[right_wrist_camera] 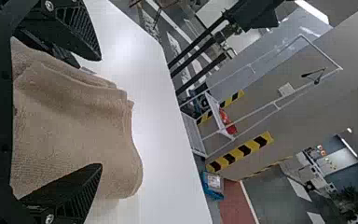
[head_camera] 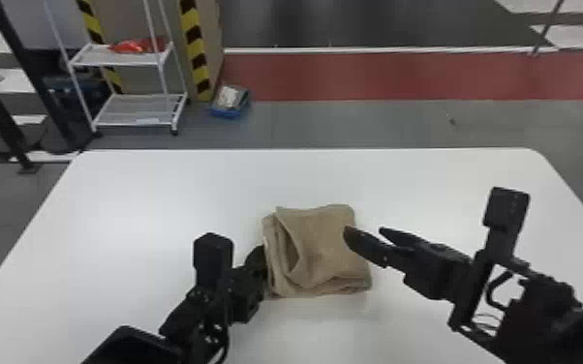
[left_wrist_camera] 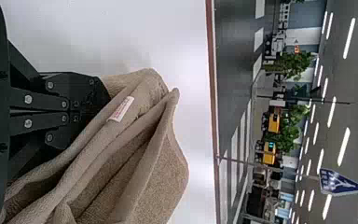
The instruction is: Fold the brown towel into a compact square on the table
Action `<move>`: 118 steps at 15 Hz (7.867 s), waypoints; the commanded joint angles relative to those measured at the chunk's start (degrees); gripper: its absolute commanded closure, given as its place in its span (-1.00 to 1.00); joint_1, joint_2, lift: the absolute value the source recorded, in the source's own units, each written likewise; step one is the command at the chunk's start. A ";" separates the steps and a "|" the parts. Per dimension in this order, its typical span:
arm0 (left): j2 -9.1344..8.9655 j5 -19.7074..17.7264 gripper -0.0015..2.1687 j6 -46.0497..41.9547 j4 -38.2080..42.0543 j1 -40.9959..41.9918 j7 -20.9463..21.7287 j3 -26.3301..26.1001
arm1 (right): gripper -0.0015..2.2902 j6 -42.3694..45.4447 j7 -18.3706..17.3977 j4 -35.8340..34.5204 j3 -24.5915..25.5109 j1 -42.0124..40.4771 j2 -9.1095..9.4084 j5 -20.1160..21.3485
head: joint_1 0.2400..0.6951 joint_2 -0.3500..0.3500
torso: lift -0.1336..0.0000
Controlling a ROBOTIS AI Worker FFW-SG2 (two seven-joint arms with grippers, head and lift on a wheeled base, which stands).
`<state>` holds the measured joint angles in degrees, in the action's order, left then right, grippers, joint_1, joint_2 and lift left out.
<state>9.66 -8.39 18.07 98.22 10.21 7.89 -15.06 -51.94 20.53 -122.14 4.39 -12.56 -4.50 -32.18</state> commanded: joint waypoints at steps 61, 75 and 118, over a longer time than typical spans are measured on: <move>1.15 -1.63 0.95 -9.14 8.56 9.39 4.76 8.91 | 0.95 9.62 10.49 35.13 -1.40 24.95 -1.56 22.16 | 1.00 0.11 | -0.84; 1.07 -2.07 0.95 -16.87 5.84 8.77 2.83 9.08 | 0.95 31.94 8.30 18.43 3.00 6.14 -4.64 17.42 | 1.00 -0.42 | -0.84; 0.98 -5.93 0.95 -27.07 3.82 10.44 3.18 16.47 | 0.95 30.01 4.87 25.11 -17.40 7.20 1.08 26.56 | 1.00 0.73 | -0.84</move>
<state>10.63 -14.33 -9.00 101.66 20.44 11.08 1.51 -21.24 25.45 -95.43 -13.24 -5.05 -3.40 -5.40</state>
